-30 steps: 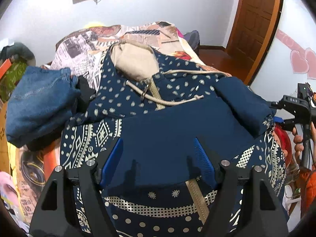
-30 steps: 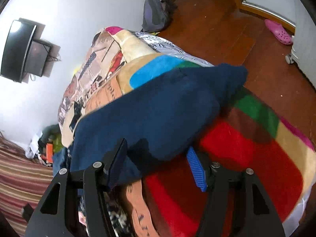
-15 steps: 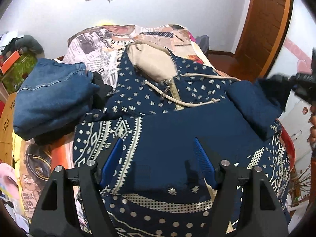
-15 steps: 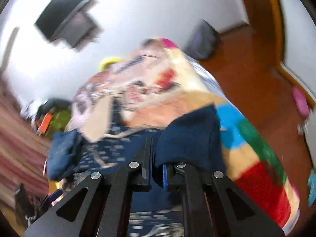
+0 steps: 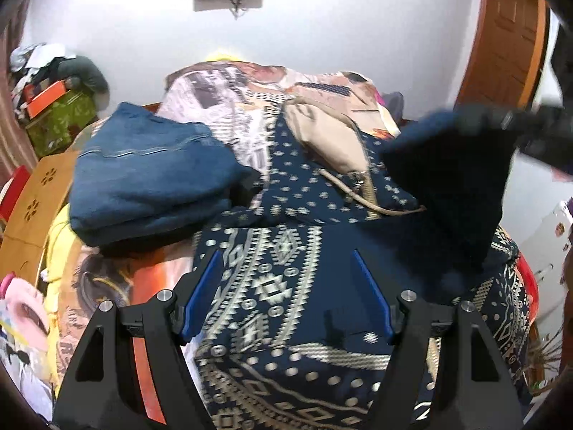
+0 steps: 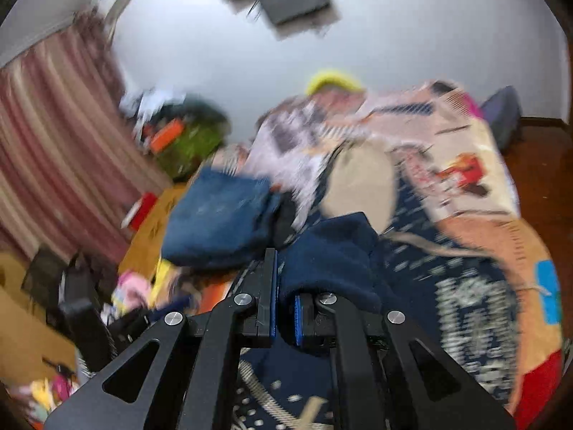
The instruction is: Fold large clothes
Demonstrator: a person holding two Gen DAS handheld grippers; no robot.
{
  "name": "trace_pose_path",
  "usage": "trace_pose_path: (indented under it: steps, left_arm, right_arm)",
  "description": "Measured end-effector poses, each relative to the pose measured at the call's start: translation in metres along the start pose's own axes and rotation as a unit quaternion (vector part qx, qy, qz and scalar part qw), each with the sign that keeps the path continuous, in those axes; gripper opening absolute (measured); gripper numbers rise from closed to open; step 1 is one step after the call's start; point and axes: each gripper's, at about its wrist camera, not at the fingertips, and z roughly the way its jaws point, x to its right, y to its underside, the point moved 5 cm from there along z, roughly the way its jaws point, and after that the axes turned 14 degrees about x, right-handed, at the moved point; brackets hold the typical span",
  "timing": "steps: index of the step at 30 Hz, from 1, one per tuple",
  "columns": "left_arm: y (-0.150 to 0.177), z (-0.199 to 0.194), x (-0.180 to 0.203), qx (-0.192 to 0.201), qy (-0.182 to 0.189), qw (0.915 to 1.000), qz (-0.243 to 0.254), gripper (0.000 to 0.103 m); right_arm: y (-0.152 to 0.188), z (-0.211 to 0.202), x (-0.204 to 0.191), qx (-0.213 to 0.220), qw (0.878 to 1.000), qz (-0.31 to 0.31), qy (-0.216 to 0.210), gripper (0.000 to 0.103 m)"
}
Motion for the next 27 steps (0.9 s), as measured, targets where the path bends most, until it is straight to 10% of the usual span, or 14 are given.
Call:
trace_pose_path:
  steps: [11,17,27]
  left_arm:
    - [0.02,-0.02,-0.053,-0.006,-0.043,0.9988,-0.023,0.072]
    - [0.024,-0.017,-0.051,-0.013,-0.04,0.9988,-0.026,0.072]
    - [0.023,-0.002,-0.008,-0.026,-0.009,0.9995,0.017,0.072]
  right_arm:
    - [0.139,0.09,-0.019,-0.219,0.974,-0.043,0.024,0.01]
    - [0.143,0.081,-0.006,-0.279,0.96,0.021,0.003,0.041]
    - [0.094,-0.008,0.012,-0.17,0.98,-0.088,0.048,0.044]
